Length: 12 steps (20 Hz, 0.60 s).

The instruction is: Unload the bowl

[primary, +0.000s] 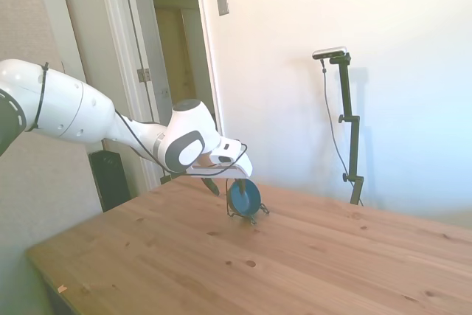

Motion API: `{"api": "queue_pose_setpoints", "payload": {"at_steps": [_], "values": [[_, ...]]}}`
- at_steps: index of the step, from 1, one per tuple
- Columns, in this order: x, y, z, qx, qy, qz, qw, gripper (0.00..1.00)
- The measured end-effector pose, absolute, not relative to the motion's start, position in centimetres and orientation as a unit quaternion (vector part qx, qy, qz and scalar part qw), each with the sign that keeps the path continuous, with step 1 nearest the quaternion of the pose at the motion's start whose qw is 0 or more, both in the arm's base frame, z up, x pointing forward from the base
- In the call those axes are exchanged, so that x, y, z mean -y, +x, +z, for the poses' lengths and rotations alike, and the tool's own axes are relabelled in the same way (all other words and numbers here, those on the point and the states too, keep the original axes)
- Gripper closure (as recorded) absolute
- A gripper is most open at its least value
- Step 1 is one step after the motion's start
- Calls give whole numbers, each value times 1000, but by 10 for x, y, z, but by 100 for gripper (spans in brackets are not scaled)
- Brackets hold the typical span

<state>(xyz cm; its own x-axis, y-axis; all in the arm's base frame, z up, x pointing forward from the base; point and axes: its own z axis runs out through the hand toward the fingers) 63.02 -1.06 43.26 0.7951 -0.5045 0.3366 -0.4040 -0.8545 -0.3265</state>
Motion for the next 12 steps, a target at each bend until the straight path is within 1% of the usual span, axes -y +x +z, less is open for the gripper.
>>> {"api": "queue_pose_setpoints", "payload": {"at_steps": [5, 12], "values": [[15, 631, 432, -219, -940, -213, 152, 0], [28, 636, 408, -188, -949, -194, 159, 0]]}}
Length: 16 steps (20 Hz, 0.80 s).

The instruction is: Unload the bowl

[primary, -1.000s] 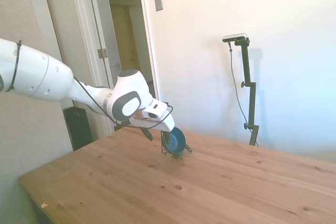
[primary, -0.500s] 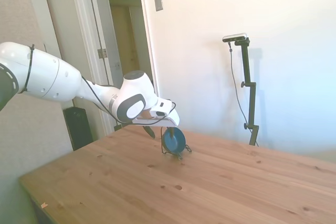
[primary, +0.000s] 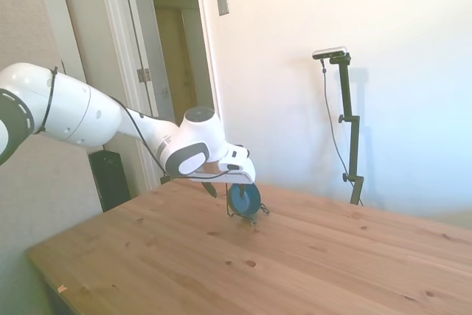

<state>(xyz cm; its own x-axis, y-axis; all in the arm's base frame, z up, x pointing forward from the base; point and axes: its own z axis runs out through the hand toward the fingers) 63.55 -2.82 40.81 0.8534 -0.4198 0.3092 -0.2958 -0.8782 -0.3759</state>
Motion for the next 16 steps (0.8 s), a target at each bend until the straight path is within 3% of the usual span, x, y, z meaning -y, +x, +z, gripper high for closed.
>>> {"api": "queue_pose_setpoints", "payload": {"at_steps": [11, 12, 16], "values": [[30, 648, 403, -134, -948, -186, 222, 0], [31, 647, 402, -134, -948, -185, 224, 100], [33, 647, 402, -132, -947, -184, 229, 100]]}}
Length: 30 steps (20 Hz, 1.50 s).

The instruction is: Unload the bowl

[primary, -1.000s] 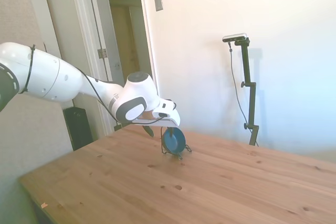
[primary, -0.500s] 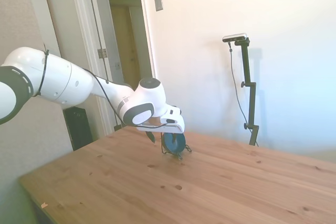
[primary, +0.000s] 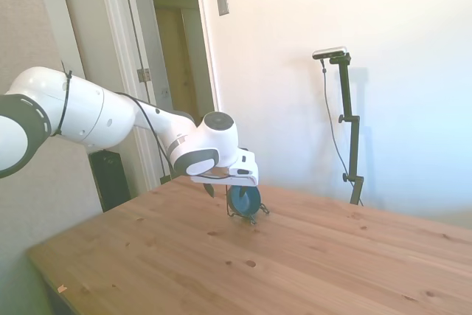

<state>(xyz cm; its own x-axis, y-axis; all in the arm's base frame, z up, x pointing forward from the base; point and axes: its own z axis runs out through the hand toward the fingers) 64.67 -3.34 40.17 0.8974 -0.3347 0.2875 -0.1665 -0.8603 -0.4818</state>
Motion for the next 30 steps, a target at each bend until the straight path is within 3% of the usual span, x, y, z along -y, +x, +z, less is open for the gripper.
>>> {"api": "queue_pose_setpoints", "payload": {"at_steps": [30], "values": [[37, 654, 396, -141, -941, -185, 244, 100]]}}
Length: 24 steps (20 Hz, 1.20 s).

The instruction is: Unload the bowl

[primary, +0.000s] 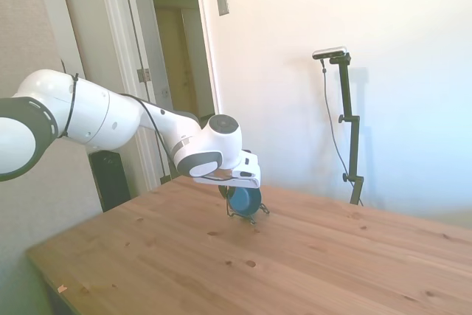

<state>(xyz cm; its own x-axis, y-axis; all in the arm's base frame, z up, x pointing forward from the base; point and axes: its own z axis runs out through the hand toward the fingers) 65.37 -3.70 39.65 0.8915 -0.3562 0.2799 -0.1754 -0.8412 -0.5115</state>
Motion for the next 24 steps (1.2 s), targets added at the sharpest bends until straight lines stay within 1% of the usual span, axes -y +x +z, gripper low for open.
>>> {"api": "queue_pose_setpoints", "payload": {"at_steps": [5, 8, 11, 16, 19, 24], "values": [[43, 656, 410, -158, -929, -221, 251, 100], [45, 649, 422, -161, -920, -243, 262, 100], [46, 630, 440, -154, -917, -253, 267, 100], [53, 579, 462, -141, -921, -251, 263, 100], [59, 546, 460, -125, -936, -239, 228, 100], [61, 507, 439, -115, -962, -195, 153, 100]]}}
